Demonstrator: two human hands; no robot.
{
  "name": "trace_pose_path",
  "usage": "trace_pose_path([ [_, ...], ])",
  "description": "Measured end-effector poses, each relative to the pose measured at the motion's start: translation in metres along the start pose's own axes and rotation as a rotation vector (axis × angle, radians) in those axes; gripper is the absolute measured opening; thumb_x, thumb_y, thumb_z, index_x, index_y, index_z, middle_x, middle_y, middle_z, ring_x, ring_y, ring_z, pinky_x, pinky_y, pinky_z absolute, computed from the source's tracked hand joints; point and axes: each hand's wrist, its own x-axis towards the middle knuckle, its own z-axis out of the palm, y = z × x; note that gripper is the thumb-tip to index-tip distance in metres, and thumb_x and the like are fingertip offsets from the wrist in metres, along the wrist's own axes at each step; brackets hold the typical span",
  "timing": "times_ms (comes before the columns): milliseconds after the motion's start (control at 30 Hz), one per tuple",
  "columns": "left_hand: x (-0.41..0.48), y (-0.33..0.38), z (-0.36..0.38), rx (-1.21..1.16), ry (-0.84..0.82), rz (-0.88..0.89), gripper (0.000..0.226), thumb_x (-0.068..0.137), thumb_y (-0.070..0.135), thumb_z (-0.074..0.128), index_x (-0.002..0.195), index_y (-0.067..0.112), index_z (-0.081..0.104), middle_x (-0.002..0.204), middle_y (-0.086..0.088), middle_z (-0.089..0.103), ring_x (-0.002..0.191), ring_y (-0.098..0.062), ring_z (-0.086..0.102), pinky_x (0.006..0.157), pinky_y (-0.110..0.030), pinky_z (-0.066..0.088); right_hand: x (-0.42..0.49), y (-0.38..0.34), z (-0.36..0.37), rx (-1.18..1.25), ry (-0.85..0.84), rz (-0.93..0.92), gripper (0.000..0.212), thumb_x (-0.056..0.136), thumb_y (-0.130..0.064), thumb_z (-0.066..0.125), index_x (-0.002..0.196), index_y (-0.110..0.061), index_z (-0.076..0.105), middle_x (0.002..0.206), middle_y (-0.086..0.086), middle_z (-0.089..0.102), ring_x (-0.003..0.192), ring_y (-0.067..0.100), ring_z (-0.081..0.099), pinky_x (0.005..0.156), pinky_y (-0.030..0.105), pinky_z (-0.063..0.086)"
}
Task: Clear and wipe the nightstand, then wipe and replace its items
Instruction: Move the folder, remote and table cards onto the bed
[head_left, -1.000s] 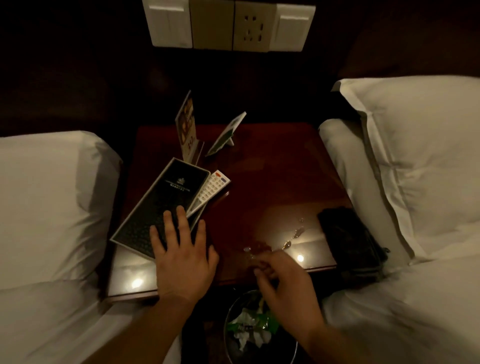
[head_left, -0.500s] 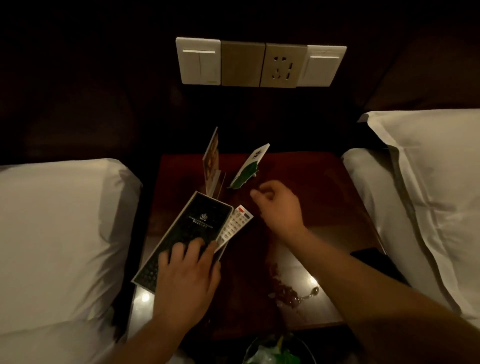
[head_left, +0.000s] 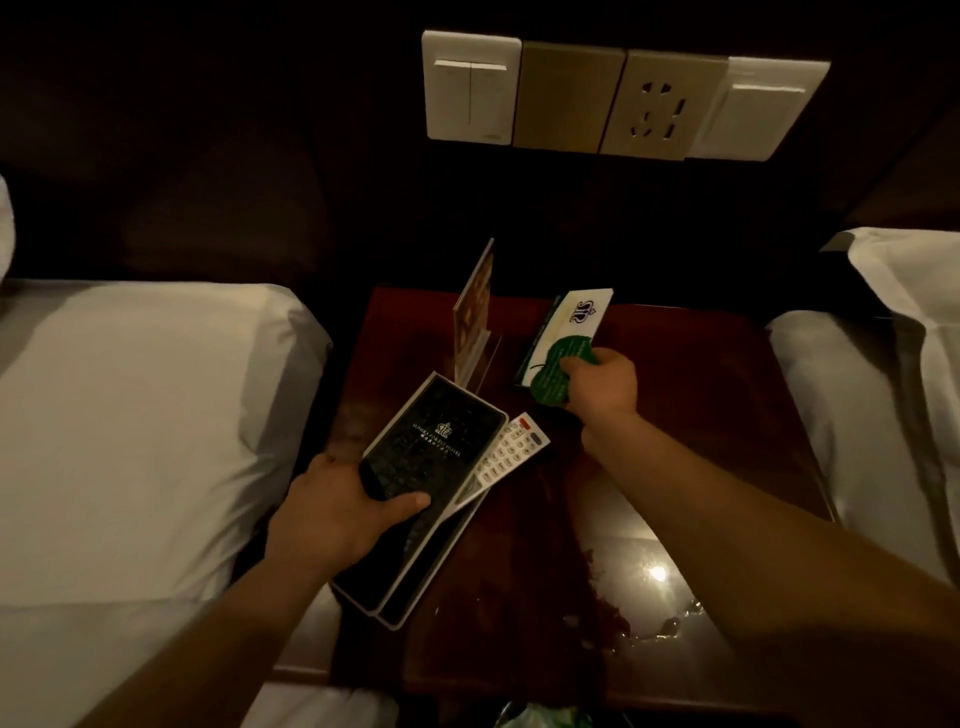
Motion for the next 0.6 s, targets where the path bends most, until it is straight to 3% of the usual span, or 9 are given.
trace_pose_path([
  [67, 0.004, 0.004, -0.004, -0.043, -0.056, -0.019, 0.087, 0.064, 0.068, 0.08, 0.132, 0.022, 0.054, 0.119, -0.009, 0.069, 0.105, -0.03, 0.067, 0.085, -0.043, 0.057, -0.002, 0.006, -0.009, 0.032, -0.028, 0.005, 0.009, 0.095, -0.011, 0.06, 0.093, -0.018, 0.063, 0.099, 0.006, 0.07, 0.09, 0.024, 0.07, 0.081, 0.045, 0.061],
  [133, 0.005, 0.006, -0.004, -0.092, -0.079, -0.028, 0.078, 0.064, 0.062, 0.084, 0.126, 0.022, 0.06, 0.115, -0.006, 0.072, 0.103, -0.027, 0.069, 0.087, -0.042, 0.057, -0.004, 0.01, -0.018, 0.054, -0.043, -0.004, 0.014, 0.095, -0.011, 0.061, 0.107, -0.014, 0.065, 0.107, 0.01, 0.072, 0.092, 0.024, 0.071, 0.081, 0.042, 0.061],
  [400, 0.003, 0.007, 0.012, -0.478, -0.192, -0.115, 0.04, 0.065, 0.032, 0.093, 0.1, 0.022, 0.077, 0.102, -0.001, 0.078, 0.097, -0.022, 0.072, 0.095, -0.044, 0.057, -0.029, 0.011, -0.041, 0.141, -0.096, -0.104, 0.019, 0.095, -0.01, 0.061, 0.093, -0.027, 0.067, 0.101, 0.003, 0.074, 0.093, 0.022, 0.073, 0.082, 0.041, 0.061],
  [500, -0.009, 0.015, 0.021, -0.59, -0.232, -0.165, 0.032, 0.066, 0.031, 0.093, 0.093, 0.026, 0.077, 0.097, 0.005, 0.078, 0.088, -0.015, 0.072, 0.082, -0.033, 0.058, -0.044, 0.007, -0.048, 0.122, -0.128, -0.157, 0.016, 0.096, -0.011, 0.061, 0.098, -0.025, 0.069, 0.1, 0.003, 0.074, 0.091, 0.021, 0.074, 0.078, 0.038, 0.062],
  [600, -0.023, 0.021, 0.029, -0.613, -0.147, -0.184, 0.026, 0.064, 0.038, 0.093, 0.078, 0.025, 0.075, 0.074, 0.016, 0.075, 0.073, -0.005, 0.069, 0.066, -0.023, 0.053, -0.057, 0.004, -0.056, 0.148, -0.136, -0.171, 0.016, 0.096, -0.011, 0.061, 0.101, -0.023, 0.07, 0.099, 0.003, 0.075, 0.089, 0.021, 0.074, 0.074, 0.035, 0.062],
])
